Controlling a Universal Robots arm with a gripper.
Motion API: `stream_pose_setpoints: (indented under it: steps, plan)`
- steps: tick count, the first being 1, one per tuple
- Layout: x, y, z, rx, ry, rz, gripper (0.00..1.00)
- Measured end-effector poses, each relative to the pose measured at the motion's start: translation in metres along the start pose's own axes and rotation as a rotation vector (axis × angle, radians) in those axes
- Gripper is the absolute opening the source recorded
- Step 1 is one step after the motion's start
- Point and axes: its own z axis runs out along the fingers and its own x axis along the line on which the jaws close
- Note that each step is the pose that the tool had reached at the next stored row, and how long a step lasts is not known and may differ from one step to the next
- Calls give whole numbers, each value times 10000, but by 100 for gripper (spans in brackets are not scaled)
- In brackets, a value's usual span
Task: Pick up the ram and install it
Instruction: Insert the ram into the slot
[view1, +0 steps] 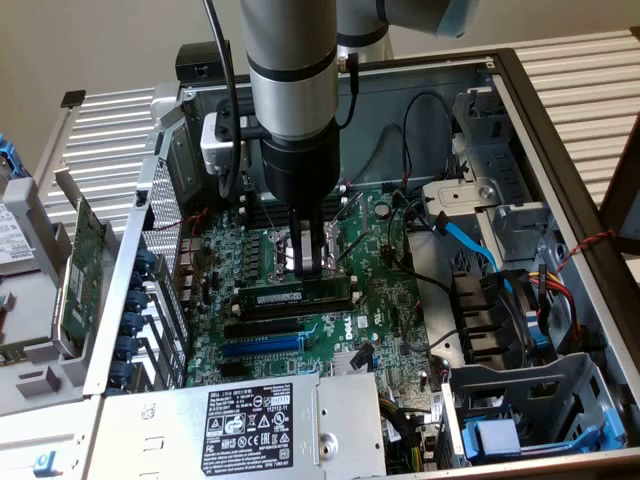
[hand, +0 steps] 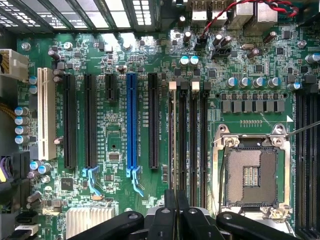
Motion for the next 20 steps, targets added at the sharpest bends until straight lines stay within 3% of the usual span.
stream_pose_setpoints:
  steps: [15, 17, 19, 20]
  plan:
    - [-5, 3, 38, -1, 1, 0, 13]
    - [-5, 3, 41, -1, 2, 0, 20]
    - [-5, 3, 42, -1, 2, 1, 20]
    - [-5, 3, 43, 0, 1, 4, 27]
